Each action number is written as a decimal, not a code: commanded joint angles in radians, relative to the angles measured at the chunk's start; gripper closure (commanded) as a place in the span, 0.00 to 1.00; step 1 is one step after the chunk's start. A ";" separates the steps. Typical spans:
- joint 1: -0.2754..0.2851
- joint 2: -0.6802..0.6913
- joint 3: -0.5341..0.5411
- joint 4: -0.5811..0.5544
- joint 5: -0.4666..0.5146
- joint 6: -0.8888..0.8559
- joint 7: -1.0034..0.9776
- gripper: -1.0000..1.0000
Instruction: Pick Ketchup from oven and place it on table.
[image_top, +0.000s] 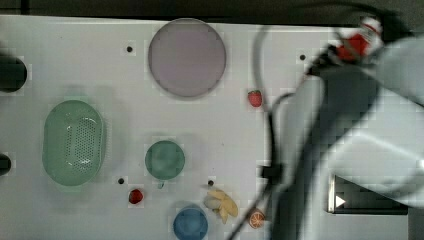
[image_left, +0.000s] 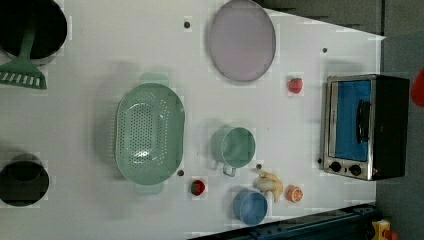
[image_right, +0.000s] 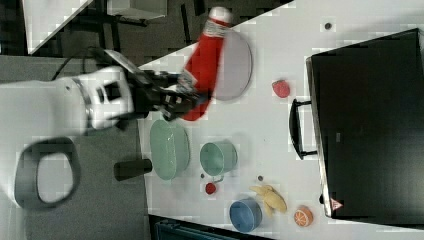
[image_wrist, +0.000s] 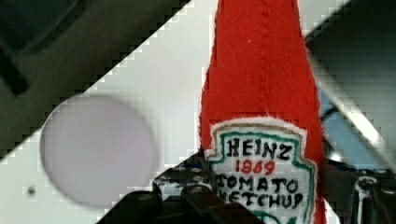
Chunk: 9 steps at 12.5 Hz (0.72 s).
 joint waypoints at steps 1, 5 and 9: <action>0.043 0.019 0.114 -0.045 0.002 -0.035 -0.087 0.36; 0.075 0.009 0.185 -0.180 -0.050 -0.026 0.046 0.36; 0.102 0.007 0.226 -0.354 -0.069 0.155 0.145 0.36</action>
